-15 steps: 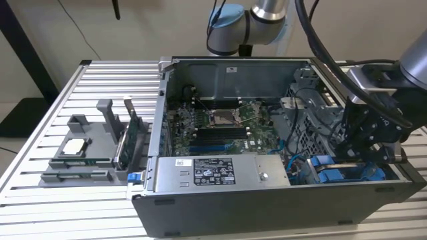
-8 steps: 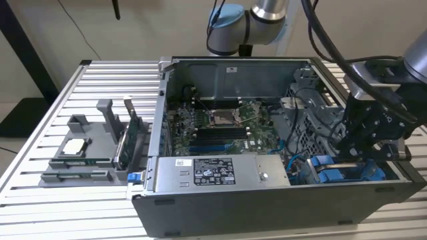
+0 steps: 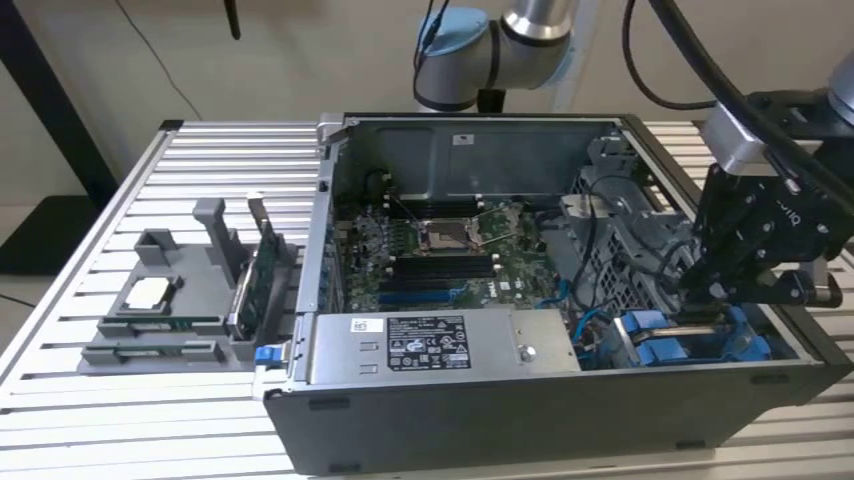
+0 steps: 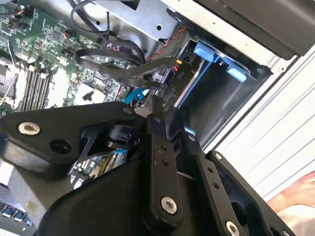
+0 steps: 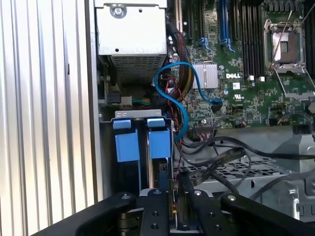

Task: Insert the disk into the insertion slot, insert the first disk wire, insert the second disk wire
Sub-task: 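Insert the second disk wire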

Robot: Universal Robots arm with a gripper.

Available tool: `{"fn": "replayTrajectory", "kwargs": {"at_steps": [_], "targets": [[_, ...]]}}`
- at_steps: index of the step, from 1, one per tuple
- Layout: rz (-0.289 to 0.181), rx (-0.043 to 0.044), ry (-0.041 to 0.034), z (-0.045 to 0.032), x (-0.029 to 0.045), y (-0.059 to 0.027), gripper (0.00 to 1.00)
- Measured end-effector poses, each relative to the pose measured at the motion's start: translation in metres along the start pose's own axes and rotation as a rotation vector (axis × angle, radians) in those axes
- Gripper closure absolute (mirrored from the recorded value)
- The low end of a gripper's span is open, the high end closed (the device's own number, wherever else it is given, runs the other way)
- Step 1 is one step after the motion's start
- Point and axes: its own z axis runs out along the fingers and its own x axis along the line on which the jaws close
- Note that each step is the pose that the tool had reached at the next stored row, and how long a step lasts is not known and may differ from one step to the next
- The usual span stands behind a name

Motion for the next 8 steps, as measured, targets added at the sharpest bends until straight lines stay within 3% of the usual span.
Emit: {"fn": "replayTrajectory", "kwargs": {"at_steps": [8], "targets": [[0.000, 0.0000, 0.0000, -0.0046, -0.0005, 0.0004, 0.76]]}}
